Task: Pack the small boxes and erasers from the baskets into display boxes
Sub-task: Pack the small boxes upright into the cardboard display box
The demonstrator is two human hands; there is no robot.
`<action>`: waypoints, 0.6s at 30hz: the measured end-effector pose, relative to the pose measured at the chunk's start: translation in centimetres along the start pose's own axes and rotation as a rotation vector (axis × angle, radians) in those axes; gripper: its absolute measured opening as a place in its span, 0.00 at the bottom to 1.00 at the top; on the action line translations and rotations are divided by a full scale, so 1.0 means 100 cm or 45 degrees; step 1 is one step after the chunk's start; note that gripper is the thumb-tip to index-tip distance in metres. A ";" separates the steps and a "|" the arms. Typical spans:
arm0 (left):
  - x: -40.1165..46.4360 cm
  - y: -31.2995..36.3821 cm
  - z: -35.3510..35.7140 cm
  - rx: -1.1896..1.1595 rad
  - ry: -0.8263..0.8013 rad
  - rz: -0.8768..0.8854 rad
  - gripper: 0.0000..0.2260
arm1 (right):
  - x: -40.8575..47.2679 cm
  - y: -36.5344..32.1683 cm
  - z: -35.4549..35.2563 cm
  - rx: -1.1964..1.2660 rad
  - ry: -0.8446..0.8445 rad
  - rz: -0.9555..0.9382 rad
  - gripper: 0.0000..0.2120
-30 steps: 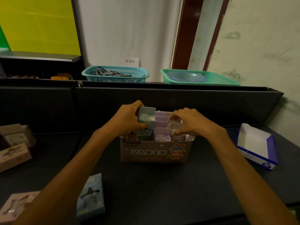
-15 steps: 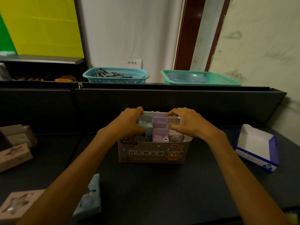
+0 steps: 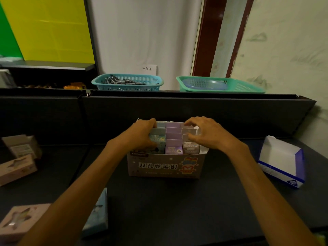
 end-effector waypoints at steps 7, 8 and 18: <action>-0.005 0.022 0.000 0.226 0.064 0.083 0.17 | -0.003 0.004 0.001 0.001 -0.012 0.014 0.22; -0.005 0.022 0.000 0.240 0.070 0.082 0.17 | -0.004 0.004 0.001 0.000 -0.016 0.016 0.22; -0.008 0.015 -0.003 0.337 0.042 0.025 0.28 | -0.009 -0.011 -0.002 0.008 -0.010 -0.021 0.22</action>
Point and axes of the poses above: each hand's wrist, its own x-axis towards the middle knuckle, its own z-axis out of the palm, y = z × x, the point moved 10 cm from there along x, towards the middle knuckle, and after that the axes turned 3 degrees about z, right-handed, at the moved point
